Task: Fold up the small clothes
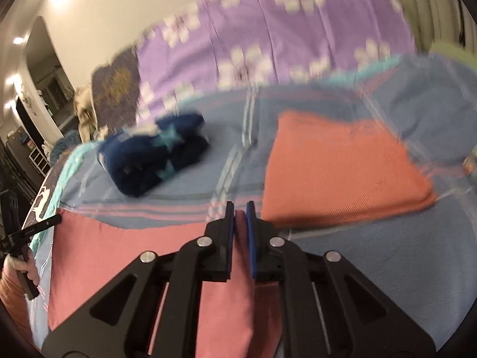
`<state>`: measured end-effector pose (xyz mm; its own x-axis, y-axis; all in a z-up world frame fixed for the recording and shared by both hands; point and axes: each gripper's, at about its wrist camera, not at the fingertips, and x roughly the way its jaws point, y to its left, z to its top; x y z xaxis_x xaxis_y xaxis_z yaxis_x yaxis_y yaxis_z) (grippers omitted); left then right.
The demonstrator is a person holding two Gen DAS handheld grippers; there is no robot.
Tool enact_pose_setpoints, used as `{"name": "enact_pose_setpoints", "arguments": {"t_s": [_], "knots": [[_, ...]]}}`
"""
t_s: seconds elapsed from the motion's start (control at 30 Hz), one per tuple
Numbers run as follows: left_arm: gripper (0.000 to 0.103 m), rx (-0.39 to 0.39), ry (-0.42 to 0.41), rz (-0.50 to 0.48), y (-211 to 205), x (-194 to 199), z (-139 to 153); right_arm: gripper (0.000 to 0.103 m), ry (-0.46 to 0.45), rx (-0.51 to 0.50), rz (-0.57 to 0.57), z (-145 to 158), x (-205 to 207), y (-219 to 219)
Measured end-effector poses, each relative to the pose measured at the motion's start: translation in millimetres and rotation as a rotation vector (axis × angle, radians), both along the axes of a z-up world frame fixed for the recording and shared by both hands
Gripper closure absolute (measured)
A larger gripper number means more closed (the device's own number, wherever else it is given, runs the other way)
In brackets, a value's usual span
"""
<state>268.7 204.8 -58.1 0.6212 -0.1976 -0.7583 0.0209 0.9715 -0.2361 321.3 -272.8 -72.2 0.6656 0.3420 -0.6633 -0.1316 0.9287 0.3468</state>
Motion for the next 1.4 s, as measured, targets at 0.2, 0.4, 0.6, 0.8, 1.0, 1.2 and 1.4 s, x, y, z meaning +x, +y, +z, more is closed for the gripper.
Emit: {"name": "enact_pose_setpoints", "arguments": {"t_s": [0.2,0.4,0.6,0.8,1.0,1.2,1.4], "knots": [[0.095,0.003,-0.037,-0.005,2,-29,-2,0.088,-0.002,0.03,-0.004,-4,-36,-16],[0.085,-0.045,-0.083,-0.123,-22,-111,12,0.082,0.002,0.033,0.069,-4,-124,-31],[0.064,-0.027,-0.076,-0.179,-47,-207,-1,0.082,0.071,0.032,0.082,-34,-204,-38],[0.064,-0.018,-0.013,-0.09,-32,-245,-24,0.082,0.064,0.035,0.095,-40,-246,-39],[0.065,0.05,0.008,-0.034,-28,-258,-31,0.081,0.027,-0.098,0.124,-36,-268,-27],[0.065,0.06,0.02,-0.032,-31,-260,-35,0.073,-0.02,-0.081,0.146,-29,-281,-26],[0.065,0.068,0.013,-0.026,-34,-260,-38,0.072,-0.038,-0.098,0.196,-31,-268,-4]]}}
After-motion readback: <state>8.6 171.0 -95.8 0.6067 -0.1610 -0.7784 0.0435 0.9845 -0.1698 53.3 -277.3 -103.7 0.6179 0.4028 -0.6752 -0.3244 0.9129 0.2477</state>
